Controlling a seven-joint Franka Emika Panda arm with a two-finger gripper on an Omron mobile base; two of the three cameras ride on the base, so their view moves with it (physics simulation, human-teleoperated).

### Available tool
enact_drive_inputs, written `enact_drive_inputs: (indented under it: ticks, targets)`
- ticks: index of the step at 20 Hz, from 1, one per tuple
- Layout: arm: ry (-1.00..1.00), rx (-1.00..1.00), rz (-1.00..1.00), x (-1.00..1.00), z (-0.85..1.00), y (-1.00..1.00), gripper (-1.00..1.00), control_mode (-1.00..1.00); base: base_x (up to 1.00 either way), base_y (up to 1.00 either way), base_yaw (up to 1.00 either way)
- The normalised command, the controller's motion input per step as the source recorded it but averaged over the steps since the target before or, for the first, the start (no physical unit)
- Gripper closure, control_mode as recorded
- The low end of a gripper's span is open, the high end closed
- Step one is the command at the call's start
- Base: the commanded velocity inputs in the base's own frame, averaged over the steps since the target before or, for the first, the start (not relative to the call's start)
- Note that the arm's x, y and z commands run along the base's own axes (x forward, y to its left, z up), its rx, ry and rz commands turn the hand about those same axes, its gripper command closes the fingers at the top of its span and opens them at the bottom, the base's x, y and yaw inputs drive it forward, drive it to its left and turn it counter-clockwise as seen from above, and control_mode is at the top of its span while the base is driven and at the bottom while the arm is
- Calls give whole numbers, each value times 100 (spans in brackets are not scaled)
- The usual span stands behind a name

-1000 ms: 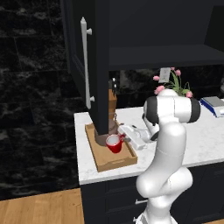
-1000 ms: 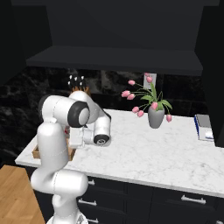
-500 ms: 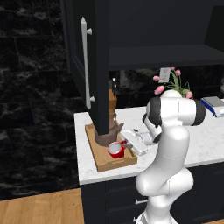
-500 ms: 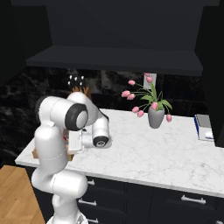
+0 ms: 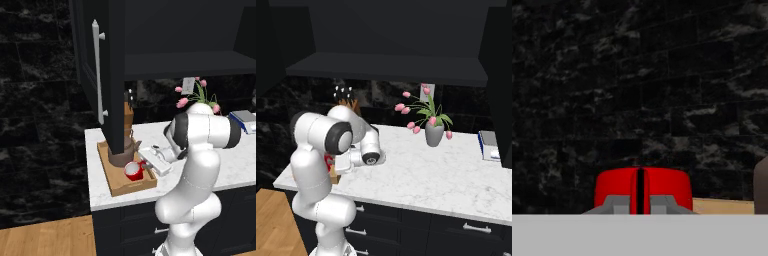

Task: Pick the kettle from the counter and place it on the tray. Then pick the mug from the cabinet and place it on the tray. Then close the cabinet doors.

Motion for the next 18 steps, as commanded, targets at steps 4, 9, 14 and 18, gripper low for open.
enact_drive_inputs:
  ticks: [4, 9, 14, 18]
  targets:
    - [0, -12, 0, 0, -6, -1, -100, -100, 0, 0, 0]
    - [0, -7, 0, 0, -3, -10, -100, -100, 0, 0, 0]
    - [0, -2, 0, -3, 0, -13, -100, -100, 0, 0, 0]
    - [0, 0, 0, -13, 2, -22, -100, -100, 0, 0, 0]
